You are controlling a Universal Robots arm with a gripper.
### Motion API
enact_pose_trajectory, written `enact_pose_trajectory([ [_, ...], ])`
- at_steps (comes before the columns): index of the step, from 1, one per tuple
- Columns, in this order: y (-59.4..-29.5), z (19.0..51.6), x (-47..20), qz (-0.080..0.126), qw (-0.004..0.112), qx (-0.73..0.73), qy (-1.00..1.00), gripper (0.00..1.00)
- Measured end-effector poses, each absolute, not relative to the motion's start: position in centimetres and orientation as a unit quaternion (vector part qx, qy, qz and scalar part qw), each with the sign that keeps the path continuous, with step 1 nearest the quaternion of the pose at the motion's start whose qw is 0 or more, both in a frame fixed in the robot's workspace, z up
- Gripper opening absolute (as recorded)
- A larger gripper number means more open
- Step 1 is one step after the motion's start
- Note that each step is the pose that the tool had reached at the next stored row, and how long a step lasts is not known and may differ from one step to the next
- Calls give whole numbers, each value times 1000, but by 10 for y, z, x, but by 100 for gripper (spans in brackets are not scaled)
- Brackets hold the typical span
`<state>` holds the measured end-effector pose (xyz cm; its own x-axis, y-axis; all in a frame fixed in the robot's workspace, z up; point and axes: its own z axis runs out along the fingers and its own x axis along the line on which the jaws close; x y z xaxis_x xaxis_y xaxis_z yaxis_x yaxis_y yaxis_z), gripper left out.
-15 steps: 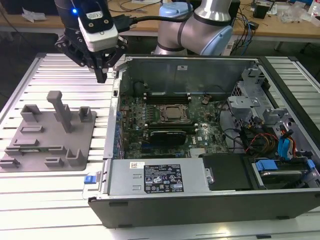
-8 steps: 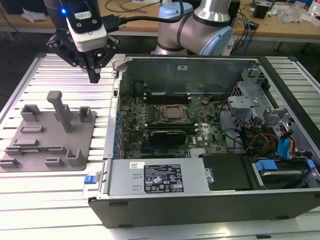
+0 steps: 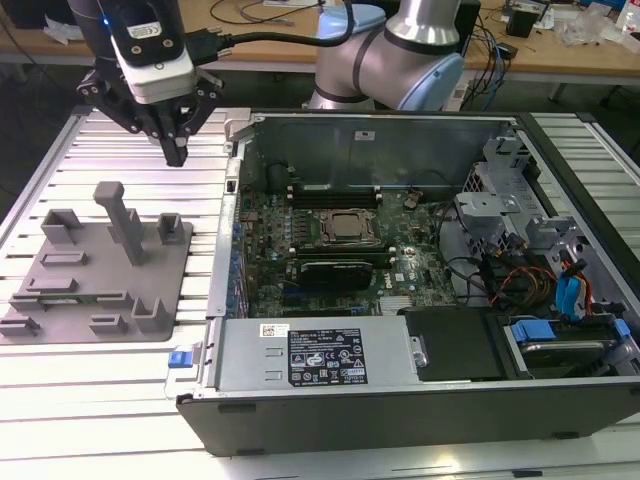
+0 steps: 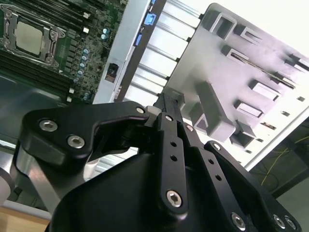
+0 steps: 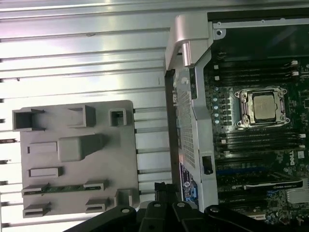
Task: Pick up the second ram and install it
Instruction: 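Reach for the second ram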
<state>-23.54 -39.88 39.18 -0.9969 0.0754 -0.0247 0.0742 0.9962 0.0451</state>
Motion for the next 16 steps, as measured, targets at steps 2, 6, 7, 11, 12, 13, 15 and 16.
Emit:
enact_pose_trajectory([
  [2,-399,392,-241,22,13,37,999,8],
  [6,-399,392,-248,22,13,37,999,8],
  [7,-399,391,-251,22,13,37,999,8],
  [11,-399,390,-264,22,13,37,999,8],
  [12,-399,389,-267,22,13,37,999,8],
  [13,-399,389,-271,22,13,37,999,8],
  [15,-399,388,-275,22,13,37,999,8],
  [16,-399,387,-280,22,13,37,999,8],
])
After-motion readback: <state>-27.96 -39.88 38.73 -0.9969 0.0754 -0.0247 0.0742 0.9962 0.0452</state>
